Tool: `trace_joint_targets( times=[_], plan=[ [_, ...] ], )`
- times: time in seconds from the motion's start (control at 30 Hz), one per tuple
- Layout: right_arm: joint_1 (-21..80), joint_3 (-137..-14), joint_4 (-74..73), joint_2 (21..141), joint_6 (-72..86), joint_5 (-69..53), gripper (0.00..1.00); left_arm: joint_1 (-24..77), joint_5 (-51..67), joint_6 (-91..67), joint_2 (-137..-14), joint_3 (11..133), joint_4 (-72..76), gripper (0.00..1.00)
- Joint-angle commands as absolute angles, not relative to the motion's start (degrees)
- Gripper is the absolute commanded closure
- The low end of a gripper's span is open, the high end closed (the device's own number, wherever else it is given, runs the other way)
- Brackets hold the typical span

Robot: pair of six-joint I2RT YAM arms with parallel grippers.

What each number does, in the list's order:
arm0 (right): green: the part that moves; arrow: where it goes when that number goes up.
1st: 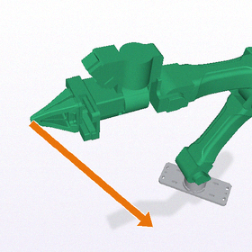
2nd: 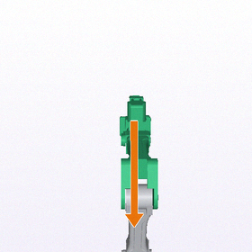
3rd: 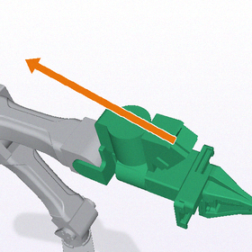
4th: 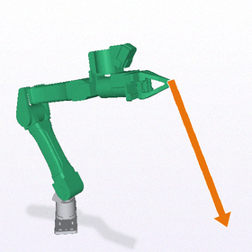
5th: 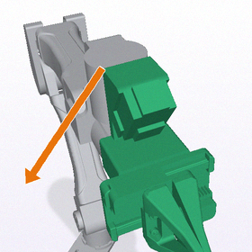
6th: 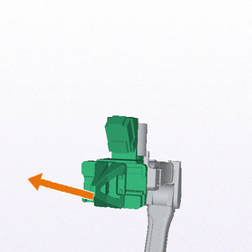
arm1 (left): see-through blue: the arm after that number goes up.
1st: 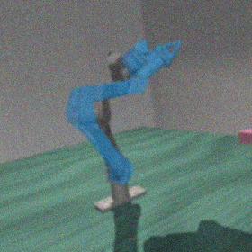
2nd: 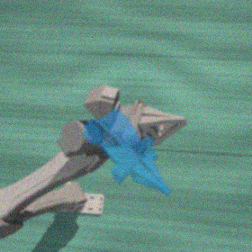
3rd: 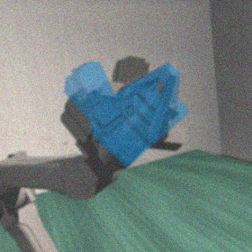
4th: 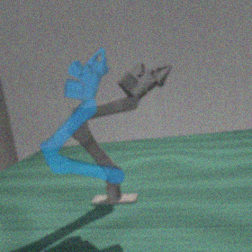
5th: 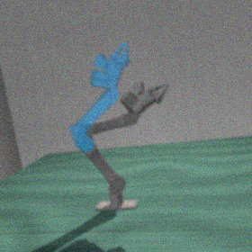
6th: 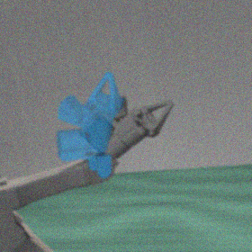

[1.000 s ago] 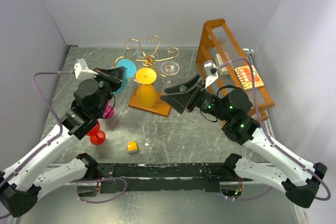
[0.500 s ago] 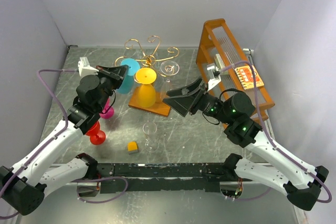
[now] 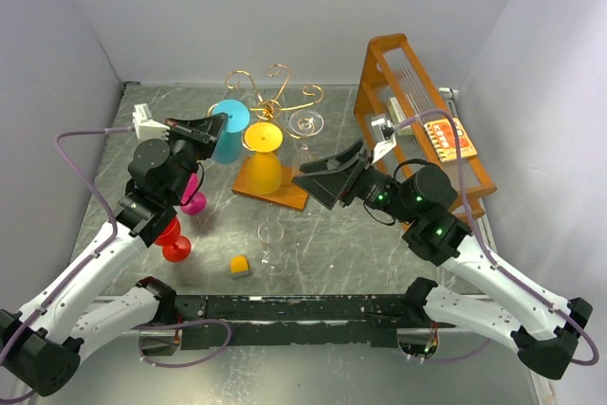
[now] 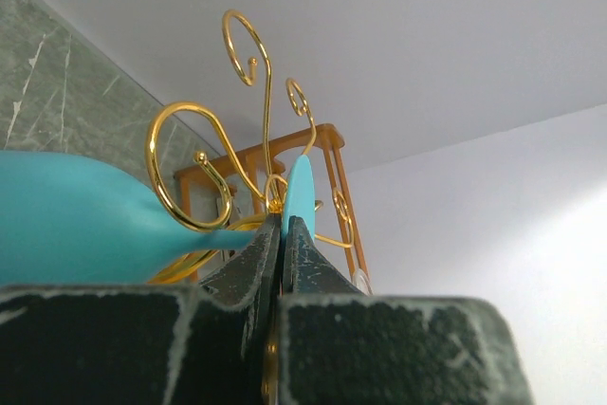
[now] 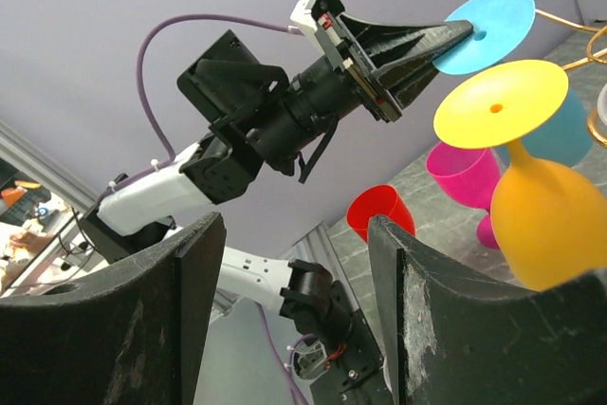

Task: Place the wine glass upside down on the wine glass rack

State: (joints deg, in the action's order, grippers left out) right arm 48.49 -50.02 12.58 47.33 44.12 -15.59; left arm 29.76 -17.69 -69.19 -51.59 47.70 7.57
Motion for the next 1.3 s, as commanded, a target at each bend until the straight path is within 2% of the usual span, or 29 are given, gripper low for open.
trace_joint_targets(
  times=[0.0, 0.43, 0.83, 1.27],
  plan=[
    [48.49, -50.00, 13.36, 47.30, 44.46, -14.88, 0.39, 28.25, -14.80, -68.82, -53.04, 49.58, 11.40, 0.93],
    [48.43, -49.84, 13.07, 46.68, 44.97, -14.67, 0.39, 25.20, -13.53, -68.61, -55.88, 51.64, 13.89, 0.93],
    [48.45, -50.76, 11.60, 46.18, 43.92, -13.93, 0.39, 18.45, -6.14, -71.25, -58.84, 51.99, 14.88, 0.93],
    [48.45, -50.67, 11.93, 47.02, 44.30, -14.22, 0.39, 16.97, -9.49, -68.01, -53.82, 51.47, 9.29, 0.93]
  ],
)
